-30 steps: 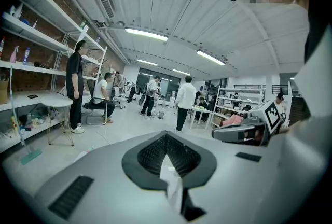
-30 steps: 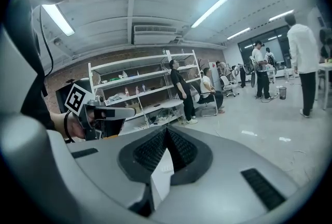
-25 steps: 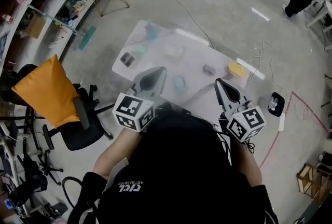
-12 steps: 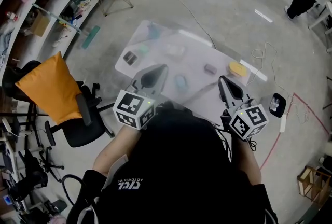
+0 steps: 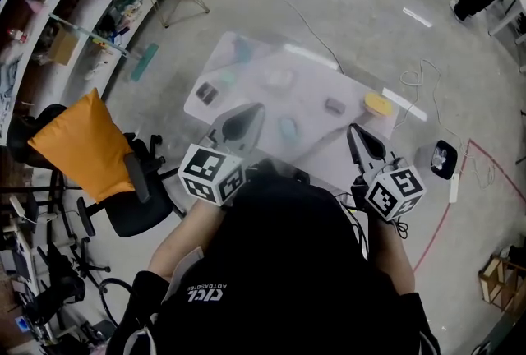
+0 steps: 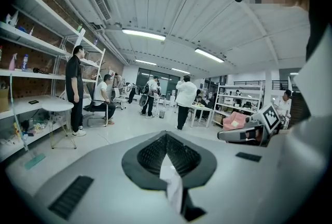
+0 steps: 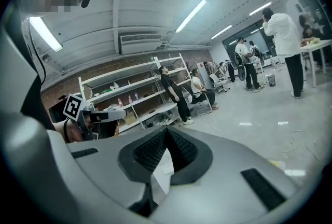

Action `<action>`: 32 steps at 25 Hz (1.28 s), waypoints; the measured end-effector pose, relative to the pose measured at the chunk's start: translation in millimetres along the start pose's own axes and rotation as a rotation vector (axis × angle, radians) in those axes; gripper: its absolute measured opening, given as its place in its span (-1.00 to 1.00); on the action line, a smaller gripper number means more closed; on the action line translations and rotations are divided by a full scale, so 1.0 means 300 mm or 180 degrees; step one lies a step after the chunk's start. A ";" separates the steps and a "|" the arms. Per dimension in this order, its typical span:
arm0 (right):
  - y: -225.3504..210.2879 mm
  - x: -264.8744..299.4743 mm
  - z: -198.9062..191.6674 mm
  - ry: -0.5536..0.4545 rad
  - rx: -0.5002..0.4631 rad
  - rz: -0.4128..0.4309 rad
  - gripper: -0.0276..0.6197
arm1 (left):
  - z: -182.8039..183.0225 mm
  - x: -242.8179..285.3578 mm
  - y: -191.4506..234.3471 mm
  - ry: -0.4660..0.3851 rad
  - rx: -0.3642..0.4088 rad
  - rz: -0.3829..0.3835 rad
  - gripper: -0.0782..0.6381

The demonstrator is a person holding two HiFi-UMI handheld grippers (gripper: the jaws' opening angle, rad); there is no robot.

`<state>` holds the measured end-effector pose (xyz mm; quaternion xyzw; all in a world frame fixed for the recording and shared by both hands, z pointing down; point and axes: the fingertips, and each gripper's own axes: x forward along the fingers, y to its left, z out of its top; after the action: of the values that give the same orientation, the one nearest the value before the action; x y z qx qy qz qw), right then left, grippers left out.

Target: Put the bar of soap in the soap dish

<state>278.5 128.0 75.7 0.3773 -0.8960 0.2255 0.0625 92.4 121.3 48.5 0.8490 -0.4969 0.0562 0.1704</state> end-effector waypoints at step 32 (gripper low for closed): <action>0.007 0.330 -0.178 0.0385 0.0433 -0.0689 -0.87 | -0.176 0.080 0.375 0.0479 -0.0154 -0.0731 -0.76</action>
<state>203.9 89.2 150.4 0.4609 -0.8273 0.3000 0.1147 11.3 69.4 130.7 0.8894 -0.3835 0.0879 0.2329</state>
